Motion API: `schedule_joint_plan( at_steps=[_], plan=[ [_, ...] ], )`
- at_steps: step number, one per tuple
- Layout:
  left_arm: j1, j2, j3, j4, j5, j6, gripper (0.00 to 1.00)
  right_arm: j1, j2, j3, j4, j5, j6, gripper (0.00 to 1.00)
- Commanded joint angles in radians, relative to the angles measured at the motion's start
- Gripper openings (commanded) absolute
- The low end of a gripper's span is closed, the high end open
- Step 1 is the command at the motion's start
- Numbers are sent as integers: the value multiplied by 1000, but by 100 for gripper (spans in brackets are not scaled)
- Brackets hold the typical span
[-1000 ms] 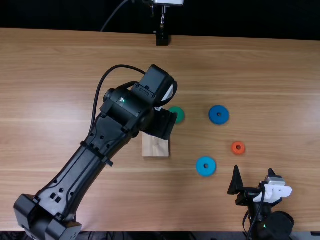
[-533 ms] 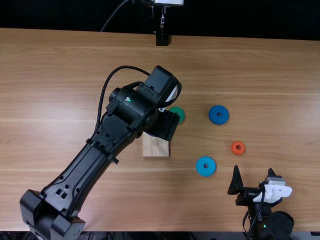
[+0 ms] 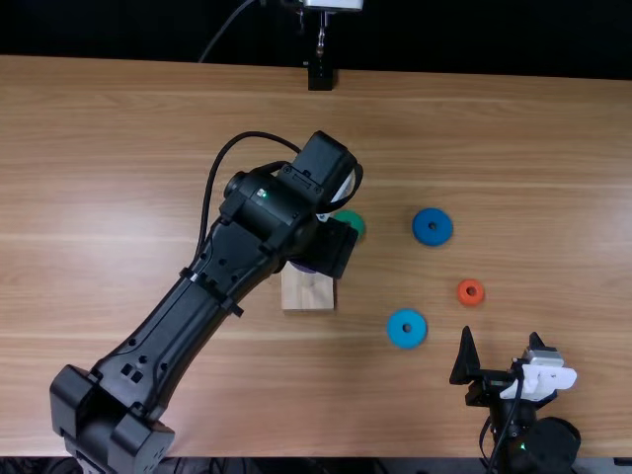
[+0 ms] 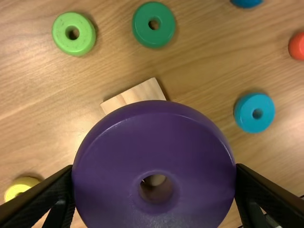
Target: Build the Hanoi tower: stack the rings onto the peg from bottom to top in this color order: purple, dark blue, light blue, dark green, light green, yellow, orange.
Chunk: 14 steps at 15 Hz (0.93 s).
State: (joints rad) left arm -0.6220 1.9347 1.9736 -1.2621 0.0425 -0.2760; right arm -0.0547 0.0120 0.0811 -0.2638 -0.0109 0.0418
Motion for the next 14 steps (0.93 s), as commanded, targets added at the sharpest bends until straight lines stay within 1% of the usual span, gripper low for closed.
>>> schedule_joint_plan(
  at_steps=[1,2,3,4,5,8,10,11,14],
  plan=[
    [-2,21,31,-3,15,-57,40,1,-12,-67,-76,-4,-1,100],
    [-1,20,28,-4,24,-59,74,1,-12,-67,-76,-4,-1,100],
    [1,18,27,-4,57,-59,96,1,-12,-67,-76,-2,-1,100],
    [4,18,27,-6,107,-59,100,1,-12,-67,-74,-4,-1,100],
    [5,17,28,-4,138,-59,100,1,-12,-67,-74,-4,-1,100],
    [10,15,28,-4,138,-57,100,1,-12,-67,-74,-2,-3,100],
    [13,10,28,-3,127,-54,100,1,-12,-67,-76,-2,-1,100],
    [31,10,30,-3,127,-52,100,1,-12,-67,-76,-2,-1,100],
    [113,1,42,21,127,-50,100,1,-12,-67,-74,-4,-1,100]
  ],
)
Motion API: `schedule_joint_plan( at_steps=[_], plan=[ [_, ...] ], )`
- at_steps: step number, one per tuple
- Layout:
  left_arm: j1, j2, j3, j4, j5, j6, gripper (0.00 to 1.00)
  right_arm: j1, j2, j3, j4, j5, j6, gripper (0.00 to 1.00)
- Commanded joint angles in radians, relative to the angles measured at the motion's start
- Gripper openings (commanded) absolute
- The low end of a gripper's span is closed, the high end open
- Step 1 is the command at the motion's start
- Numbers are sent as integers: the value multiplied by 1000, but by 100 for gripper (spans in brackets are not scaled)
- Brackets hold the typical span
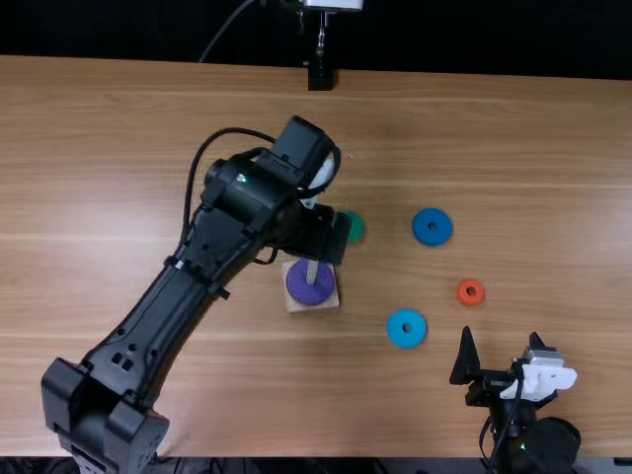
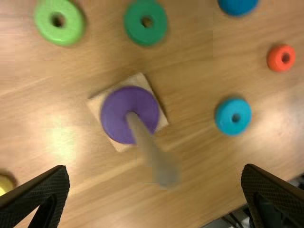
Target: Build the Hanoi tower: stack the rings onto the peg from bottom to top in this color order: purple, dark blue, light blue, dark green, light green, yellow, orange.
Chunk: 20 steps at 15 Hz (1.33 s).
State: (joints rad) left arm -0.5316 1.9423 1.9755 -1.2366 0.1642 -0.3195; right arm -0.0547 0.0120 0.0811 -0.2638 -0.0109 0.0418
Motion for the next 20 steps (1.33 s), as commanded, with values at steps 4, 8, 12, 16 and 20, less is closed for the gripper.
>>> schedule_joint_plan(
  at_steps=[4,8,12,16,20],
  plan=[
    [128,-78,34,138,5,-10,100,1,-12,-67,-76,-2,-1,100],
    [285,-215,-52,150,-30,1,100,1,-12,-67,-76,-4,-1,100],
    [418,-473,-483,519,-56,1,100,1,-12,-67,-76,-4,-1,100],
    [440,-764,-929,1075,-76,130,100,1,-12,-67,-76,-2,-1,100],
    [493,-1068,-1233,1187,-129,253,100,1,-12,-67,-76,-2,-3,100]
  ],
)
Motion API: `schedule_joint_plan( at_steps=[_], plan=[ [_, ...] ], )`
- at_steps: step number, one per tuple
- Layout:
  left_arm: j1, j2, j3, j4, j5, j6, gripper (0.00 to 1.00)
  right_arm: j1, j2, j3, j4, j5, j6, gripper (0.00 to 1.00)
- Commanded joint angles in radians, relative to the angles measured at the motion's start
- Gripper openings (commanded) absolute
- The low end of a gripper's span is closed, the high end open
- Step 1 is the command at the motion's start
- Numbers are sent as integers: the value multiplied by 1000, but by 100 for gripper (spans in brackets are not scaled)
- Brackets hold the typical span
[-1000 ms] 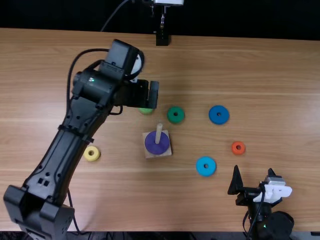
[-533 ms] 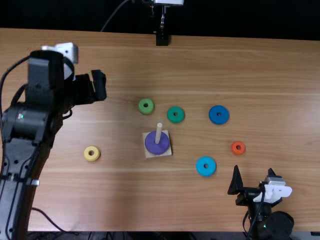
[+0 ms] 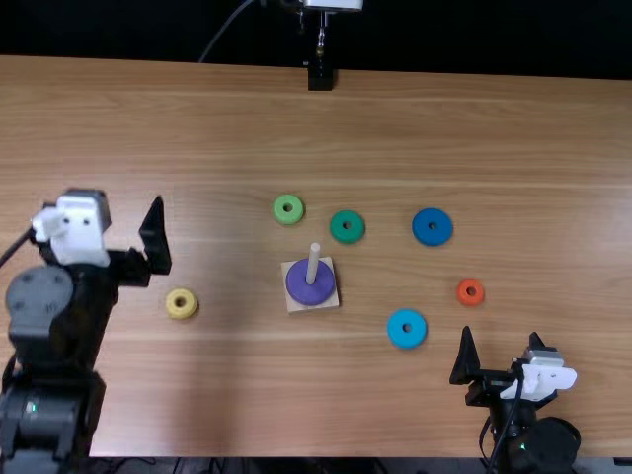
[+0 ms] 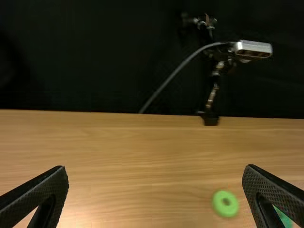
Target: Build the Hanoi tower: stack the rings onto the peg from bottom to top in this color order: purple, dark blue, light blue, dark green, light green, yellow, orange.
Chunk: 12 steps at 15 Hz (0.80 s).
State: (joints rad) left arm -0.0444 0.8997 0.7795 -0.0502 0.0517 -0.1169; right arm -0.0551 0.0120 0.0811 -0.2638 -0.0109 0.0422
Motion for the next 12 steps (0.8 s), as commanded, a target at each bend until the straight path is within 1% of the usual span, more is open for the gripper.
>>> schedule_joint_plan(
  at_steps=[1,3,4,5,6,8,10,12],
  plan=[
    [9,-110,-121,8,-17,51,100,1,-12,-67,-76,-2,-2,100],
    [9,-297,-284,13,-19,52,100,1,-12,-67,-74,-4,-3,100],
    [9,-390,-362,13,-28,52,100,1,-12,-67,-74,-4,-2,100],
    [8,-475,-433,12,-54,51,100,1,-12,-67,-76,-4,-2,100],
    [6,-550,-496,10,-72,51,100,1,-12,-67,-74,-4,-2,100],
    [8,-671,-592,0,-74,45,100,1,-12,-67,-76,-2,-2,100],
    [9,-752,-664,-1,-74,40,100,1,-12,-67,-74,-2,-3,100],
    [8,-779,-715,-49,-72,49,100,1,-12,-67,-76,-4,-2,100]
  ],
)
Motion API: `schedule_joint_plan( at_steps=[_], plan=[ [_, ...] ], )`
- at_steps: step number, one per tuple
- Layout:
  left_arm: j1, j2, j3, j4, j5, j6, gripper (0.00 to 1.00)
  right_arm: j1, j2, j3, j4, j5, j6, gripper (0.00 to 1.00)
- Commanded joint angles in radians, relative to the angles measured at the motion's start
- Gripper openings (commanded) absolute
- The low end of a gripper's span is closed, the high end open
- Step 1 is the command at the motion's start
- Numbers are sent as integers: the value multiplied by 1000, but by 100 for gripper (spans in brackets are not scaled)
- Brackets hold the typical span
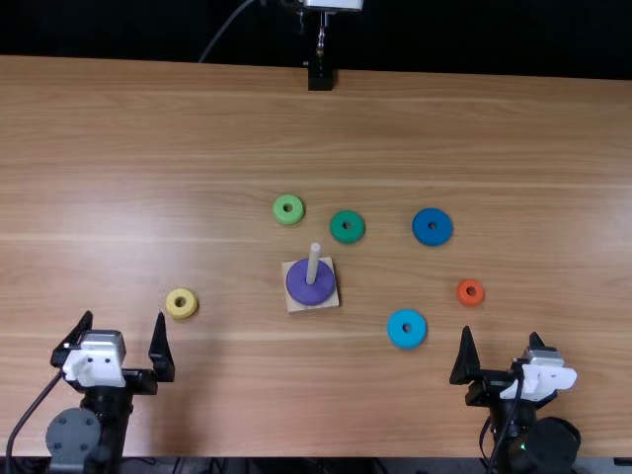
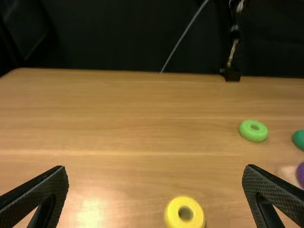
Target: Build the Hanoi tower: stack the rings onto the peg from bottom to top in this color order: purple, dark blue, light blue, dark green, light green, yellow, orange.
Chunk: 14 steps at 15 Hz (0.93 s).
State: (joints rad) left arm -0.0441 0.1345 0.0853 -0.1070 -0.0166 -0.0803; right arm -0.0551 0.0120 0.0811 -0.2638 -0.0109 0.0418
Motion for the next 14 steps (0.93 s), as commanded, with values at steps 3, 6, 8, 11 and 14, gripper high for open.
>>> schedule_joint_plan(
  at_steps=[3,6,8,11,14],
  plan=[
    [1,-72,-62,-118,-7,14,100,1,-12,-67,-74,-2,-3,100],
    [1,-102,-85,-145,-7,14,100,1,-12,-67,-76,-4,-1,100],
    [7,-124,-85,-215,-7,14,100,1,-12,-67,-76,-4,-1,100],
    [7,-134,-85,-285,-7,5,100,1,-12,-67,-76,-4,-1,100],
    [7,-134,-85,-292,-5,1,100,1,-12,-67,-76,-4,-1,100]
  ],
)
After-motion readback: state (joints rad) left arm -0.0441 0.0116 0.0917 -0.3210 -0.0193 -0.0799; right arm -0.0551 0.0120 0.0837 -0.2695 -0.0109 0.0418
